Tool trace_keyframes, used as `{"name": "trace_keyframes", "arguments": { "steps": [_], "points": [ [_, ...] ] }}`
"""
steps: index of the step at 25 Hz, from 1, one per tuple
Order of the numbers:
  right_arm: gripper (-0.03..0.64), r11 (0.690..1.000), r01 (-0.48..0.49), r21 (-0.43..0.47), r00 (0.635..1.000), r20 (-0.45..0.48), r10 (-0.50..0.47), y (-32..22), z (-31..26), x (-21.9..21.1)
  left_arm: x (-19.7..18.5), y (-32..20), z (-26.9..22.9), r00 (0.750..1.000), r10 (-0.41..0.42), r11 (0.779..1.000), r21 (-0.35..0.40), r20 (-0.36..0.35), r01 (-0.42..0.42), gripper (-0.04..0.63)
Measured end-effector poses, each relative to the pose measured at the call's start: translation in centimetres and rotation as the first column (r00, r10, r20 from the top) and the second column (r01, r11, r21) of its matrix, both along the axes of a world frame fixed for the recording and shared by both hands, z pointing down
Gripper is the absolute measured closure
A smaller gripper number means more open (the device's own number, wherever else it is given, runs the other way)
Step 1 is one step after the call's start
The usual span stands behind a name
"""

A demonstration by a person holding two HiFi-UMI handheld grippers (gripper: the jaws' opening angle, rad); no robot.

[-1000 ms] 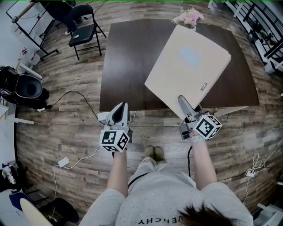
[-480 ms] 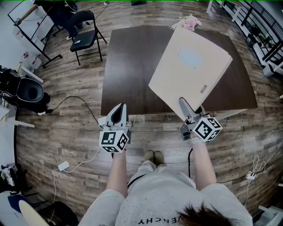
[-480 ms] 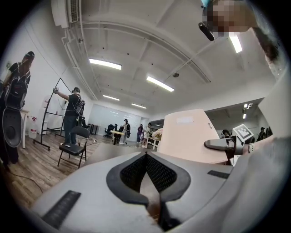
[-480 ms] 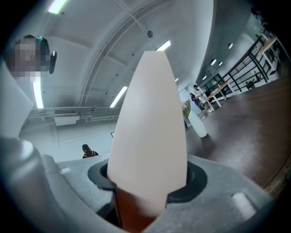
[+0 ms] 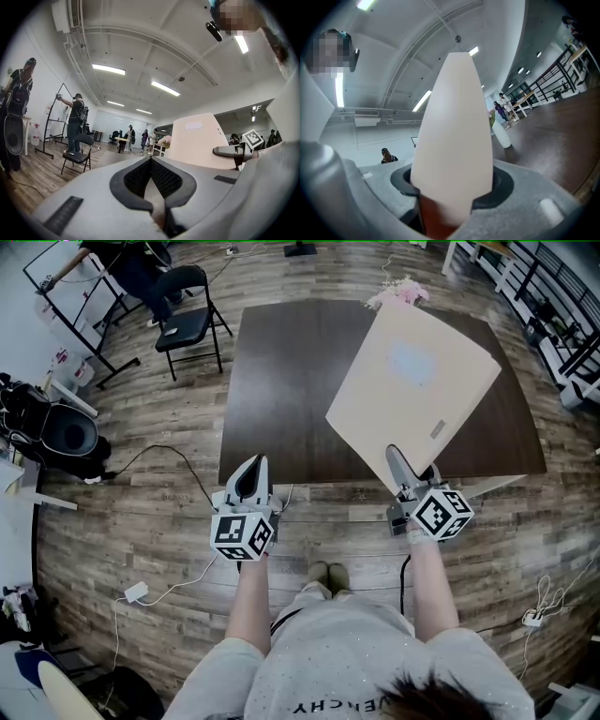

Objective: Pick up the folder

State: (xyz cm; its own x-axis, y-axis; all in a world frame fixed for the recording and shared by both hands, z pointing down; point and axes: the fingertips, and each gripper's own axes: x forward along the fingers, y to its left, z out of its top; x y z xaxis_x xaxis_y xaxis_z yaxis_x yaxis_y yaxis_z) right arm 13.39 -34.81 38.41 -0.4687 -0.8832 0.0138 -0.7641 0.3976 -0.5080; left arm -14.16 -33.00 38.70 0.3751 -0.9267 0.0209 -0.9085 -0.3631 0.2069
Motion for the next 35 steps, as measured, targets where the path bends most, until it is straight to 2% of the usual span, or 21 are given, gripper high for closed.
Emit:
{"name": "trace_keyframes", "arguments": {
  "steps": [7, 20, 26, 35],
  "points": [
    [0.357, 0.999, -0.014, 0.044, 0.998, -0.057, 0.016, 0.2, -1.5, 0.5, -0.5, 0.0, -0.7, 1.000, -0.020, 1.000, 0.001, -0.005, 0.020, 0.597],
    [0.356, 0.996, -0.027, 0.086, 0.997, -0.075, 0.033, 0.4, -3.6, 1.5, -0.8, -0.2, -2.9, 1.000, -0.025, 0.999, 0.030, -0.016, 0.026, 0.597],
    [0.356, 0.994, -0.020, 0.104, 0.995, -0.097, 0.030, 0.5, -4.5, 1.5, -0.4, -0.3, -4.2, 0.999, -0.016, 0.999, 0.048, -0.046, 0.018, 0.597],
    [0.356, 0.990, -0.022, 0.136, 0.991, -0.130, 0.039, 1.0, -5.2, 1.3, -0.5, 0.1, -4.3, 0.999, -0.022, 0.999, 0.048, -0.050, 0.024, 0.597]
  ]
}}
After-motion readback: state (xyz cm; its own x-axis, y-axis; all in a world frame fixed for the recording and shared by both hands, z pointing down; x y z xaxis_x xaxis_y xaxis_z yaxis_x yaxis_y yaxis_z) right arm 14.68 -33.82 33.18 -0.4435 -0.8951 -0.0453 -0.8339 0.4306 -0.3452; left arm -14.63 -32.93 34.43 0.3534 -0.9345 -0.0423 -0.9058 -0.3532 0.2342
